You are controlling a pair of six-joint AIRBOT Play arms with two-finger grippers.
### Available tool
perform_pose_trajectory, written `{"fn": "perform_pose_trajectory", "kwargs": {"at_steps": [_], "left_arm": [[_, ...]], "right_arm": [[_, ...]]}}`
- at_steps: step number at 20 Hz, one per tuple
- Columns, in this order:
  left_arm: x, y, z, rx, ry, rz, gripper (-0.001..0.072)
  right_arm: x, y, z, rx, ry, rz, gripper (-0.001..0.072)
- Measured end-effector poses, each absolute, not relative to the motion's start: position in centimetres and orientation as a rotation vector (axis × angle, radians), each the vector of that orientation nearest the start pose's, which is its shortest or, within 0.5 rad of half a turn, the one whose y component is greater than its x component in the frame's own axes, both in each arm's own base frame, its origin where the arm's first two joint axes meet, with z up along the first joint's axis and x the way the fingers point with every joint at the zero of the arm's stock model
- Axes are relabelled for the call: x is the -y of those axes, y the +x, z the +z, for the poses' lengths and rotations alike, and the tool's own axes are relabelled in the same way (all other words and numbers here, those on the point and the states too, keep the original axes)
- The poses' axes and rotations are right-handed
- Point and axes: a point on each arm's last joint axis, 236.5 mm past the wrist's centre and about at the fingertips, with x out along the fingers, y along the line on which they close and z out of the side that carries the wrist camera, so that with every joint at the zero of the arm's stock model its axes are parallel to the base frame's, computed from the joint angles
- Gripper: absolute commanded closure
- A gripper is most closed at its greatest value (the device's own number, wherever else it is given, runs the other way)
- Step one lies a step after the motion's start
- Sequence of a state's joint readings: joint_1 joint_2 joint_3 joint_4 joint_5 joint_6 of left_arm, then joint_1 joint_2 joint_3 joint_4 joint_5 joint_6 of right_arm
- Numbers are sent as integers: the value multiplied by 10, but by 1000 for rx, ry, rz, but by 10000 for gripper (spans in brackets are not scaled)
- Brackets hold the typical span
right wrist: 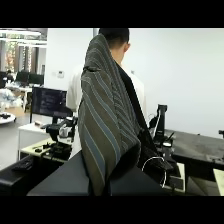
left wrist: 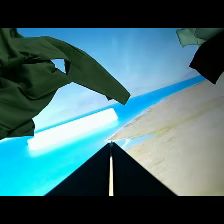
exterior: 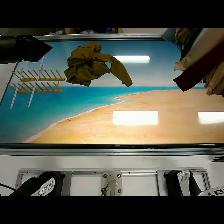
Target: Fold the clothes and pants, and hang the long-sleeved shirts on hangers.
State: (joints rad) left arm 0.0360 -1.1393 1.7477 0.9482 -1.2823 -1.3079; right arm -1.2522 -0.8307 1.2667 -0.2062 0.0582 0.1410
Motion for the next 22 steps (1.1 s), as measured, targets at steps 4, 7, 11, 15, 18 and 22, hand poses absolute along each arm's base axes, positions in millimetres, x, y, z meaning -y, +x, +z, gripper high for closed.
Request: {"fn": "perform_pose_trajectory", "kwargs": {"at_steps": [4, 7, 11, 15, 18, 22], "left_arm": [[118, 391, 323, -573, -134, -558, 689], [118, 391, 323, -573, -134, -558, 689], [119, 391, 323, -573, -132, -559, 689], [118, 391, 322, -573, -131, -558, 689], [119, 390, 321, -580, -130, -560, 689], [120, 386, 316, -605, -124, -569, 689]], "right_arm": [[358, 134, 458, 295, -315, -1184, 674], [352, 139, 453, 280, -318, -1154, 175], [336, 140, 461, 313, -314, -1124, 145], [295, 138, 489, 444, -263, -1043, 146], [242, 166, 507, 526, -214, -805, 150], [152, 227, 510, 539, -175, -361, 149]]}}
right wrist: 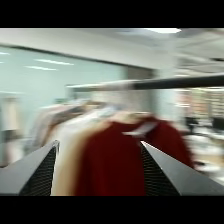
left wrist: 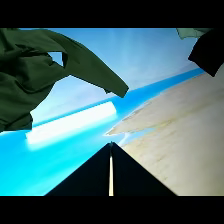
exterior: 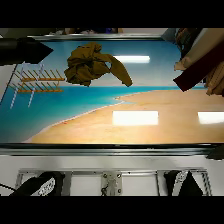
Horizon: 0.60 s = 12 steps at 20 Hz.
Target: Fold the clothes and pants, and hang the long-sleeved shirts on hangers.
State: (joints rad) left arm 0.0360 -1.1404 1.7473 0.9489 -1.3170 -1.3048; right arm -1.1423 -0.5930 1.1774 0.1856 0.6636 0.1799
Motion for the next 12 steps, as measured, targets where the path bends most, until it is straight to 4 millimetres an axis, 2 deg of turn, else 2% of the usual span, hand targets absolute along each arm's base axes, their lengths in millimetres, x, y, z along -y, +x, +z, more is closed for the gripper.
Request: {"fn": "perform_pose_trajectory", "kwargs": {"at_steps": [3, 5, 7, 9, 12], "left_arm": [[120, 384, 314, -618, -124, -573, 690], [121, 381, 312, -634, -126, -576, 690], [121, 378, 305, -659, -134, -579, 690], [121, 371, 291, -691, -154, -573, 690], [120, 360, 263, -727, -200, -549, 690]], "right_arm": [[72, 274, 489, 475, -128, 8, 150], [9, 300, 457, 360, -101, 263, 150], [-56, 318, 411, 192, -83, 499, 150], [-114, 324, 361, 17, -81, 691, 150], [-195, 312, 290, -212, -93, 940, 151]]}}
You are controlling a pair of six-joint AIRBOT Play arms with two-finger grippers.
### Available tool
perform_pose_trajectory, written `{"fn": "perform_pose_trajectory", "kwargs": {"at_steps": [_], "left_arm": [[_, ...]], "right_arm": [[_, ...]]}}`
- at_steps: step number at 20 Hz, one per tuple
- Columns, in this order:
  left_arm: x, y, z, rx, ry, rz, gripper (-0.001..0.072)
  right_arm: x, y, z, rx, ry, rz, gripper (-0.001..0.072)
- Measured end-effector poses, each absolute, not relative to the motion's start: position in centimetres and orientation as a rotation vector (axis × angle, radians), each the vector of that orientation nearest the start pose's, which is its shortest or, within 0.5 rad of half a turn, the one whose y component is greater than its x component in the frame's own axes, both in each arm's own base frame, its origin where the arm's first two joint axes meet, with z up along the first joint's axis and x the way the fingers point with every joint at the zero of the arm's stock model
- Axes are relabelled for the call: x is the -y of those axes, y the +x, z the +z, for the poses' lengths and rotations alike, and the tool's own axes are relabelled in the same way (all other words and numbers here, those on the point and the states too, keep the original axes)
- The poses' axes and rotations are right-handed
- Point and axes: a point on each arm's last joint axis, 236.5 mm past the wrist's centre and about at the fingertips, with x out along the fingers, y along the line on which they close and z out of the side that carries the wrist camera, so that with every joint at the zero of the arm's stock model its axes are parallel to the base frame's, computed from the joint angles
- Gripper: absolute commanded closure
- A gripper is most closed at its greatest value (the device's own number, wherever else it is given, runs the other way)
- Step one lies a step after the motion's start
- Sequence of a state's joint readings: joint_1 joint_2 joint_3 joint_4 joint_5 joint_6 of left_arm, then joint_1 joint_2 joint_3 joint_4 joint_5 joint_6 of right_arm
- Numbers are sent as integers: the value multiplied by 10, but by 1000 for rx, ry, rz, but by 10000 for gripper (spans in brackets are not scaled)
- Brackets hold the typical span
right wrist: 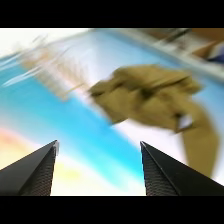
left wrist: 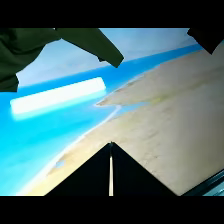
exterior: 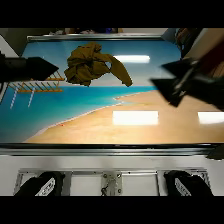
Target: Fold the clothes and pants, and hang the long-sleeved shirts on hangers.
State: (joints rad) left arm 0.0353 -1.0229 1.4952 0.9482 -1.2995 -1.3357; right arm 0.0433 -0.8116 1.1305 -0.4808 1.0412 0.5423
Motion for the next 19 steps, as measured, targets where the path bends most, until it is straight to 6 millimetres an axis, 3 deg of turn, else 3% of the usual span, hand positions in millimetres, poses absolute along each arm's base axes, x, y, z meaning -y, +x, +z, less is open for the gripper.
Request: {"fn": "perform_pose_trajectory", "kwargs": {"at_steps": [3, 4, 6, 11, 19], "left_arm": [[120, 344, 231, -769, -240, -530, 690], [120, 339, 222, -782, -250, -525, 690], [120, 328, 206, -806, -263, -519, 689], [120, 310, 188, -820, -278, -510, 689], [119, 300, 191, -784, -275, -504, 689]], "right_arm": [[-255, 292, 238, -376, -101, 1118, 160], [-269, 286, 223, -420, -107, 1162, 314], [-293, 275, 200, -491, -112, 1232, 696], [-319, 262, 170, -584, -120, 1305, 687], [-325, 259, 162, -606, -122, 1321, 687]]}}
